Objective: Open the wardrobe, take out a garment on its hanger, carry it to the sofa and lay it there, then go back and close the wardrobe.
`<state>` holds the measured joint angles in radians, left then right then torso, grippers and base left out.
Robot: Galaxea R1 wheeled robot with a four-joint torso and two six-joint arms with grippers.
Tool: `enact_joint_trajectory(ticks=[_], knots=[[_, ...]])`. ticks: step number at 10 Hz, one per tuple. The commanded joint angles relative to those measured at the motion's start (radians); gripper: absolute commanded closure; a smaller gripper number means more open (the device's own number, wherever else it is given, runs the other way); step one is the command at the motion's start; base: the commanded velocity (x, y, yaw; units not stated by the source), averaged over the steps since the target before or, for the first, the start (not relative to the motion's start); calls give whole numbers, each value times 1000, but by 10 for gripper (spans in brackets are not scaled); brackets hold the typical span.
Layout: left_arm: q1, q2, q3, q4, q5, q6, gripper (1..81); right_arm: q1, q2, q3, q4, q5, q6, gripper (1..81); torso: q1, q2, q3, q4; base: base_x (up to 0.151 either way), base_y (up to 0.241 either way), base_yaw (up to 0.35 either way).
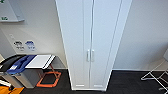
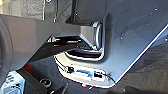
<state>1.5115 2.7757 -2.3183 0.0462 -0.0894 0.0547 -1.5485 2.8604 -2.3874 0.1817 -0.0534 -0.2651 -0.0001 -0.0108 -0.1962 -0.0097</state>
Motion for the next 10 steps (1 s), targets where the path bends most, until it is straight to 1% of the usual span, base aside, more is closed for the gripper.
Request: enact_joint_trajectory(ticks=[1,6,10], knots=[[-23,-17,10,9,57,7,10,15,36,-53,2,-74,-2,10,0,0,0,0,76,0,0],[-17,-16,10,9,57,7,10,20,38,-53,5,-66,-2,10,1,0,0,0,86,0,0],[-7,-14,10,11,56,8,10,20,38,-51,2,-66,-2,10,0,0,0,0,113,0,0]])
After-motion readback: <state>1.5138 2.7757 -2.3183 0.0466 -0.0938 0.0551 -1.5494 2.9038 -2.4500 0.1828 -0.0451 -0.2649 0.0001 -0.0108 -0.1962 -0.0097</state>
